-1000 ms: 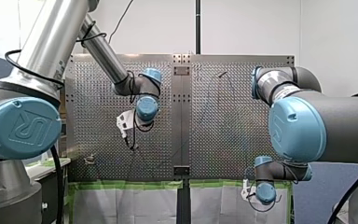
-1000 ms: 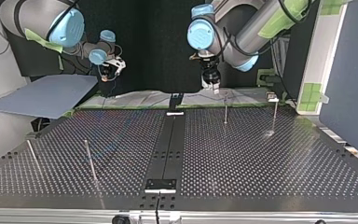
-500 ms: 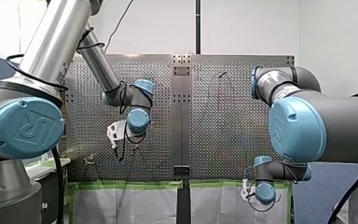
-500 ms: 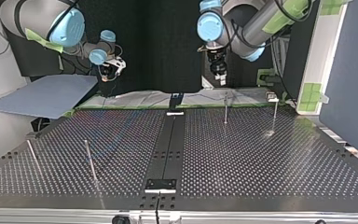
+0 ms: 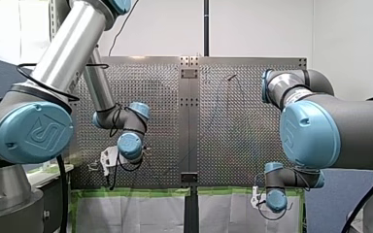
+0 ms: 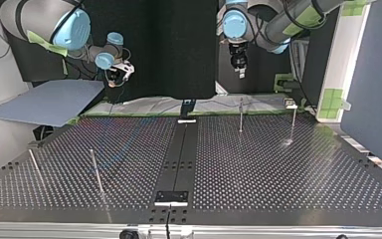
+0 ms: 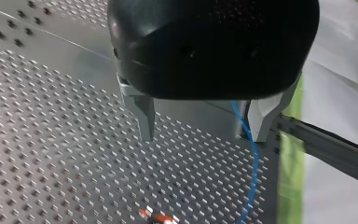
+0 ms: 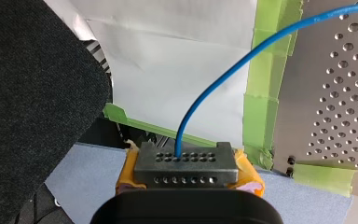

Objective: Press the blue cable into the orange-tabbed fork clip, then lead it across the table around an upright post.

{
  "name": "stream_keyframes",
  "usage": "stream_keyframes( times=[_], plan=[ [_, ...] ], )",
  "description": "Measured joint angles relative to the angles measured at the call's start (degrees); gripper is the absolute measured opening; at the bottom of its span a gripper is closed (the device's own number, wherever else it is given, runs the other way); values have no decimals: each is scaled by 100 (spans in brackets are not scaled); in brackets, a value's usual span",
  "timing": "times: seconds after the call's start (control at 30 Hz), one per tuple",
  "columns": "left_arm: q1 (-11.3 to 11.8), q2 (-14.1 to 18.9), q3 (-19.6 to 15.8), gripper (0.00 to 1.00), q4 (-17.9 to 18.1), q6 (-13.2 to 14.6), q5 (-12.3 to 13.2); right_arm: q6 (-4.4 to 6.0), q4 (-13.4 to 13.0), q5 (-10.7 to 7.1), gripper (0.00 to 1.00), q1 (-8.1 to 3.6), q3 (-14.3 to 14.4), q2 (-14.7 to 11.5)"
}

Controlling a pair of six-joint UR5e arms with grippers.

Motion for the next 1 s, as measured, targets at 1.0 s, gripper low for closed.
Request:
stream_keyframes(
  times=[1.0],
  plan=[
    [1049,-701,-866,100,1550,222,1549,-28,24,-1,0,60,-40,0]
  ],
)
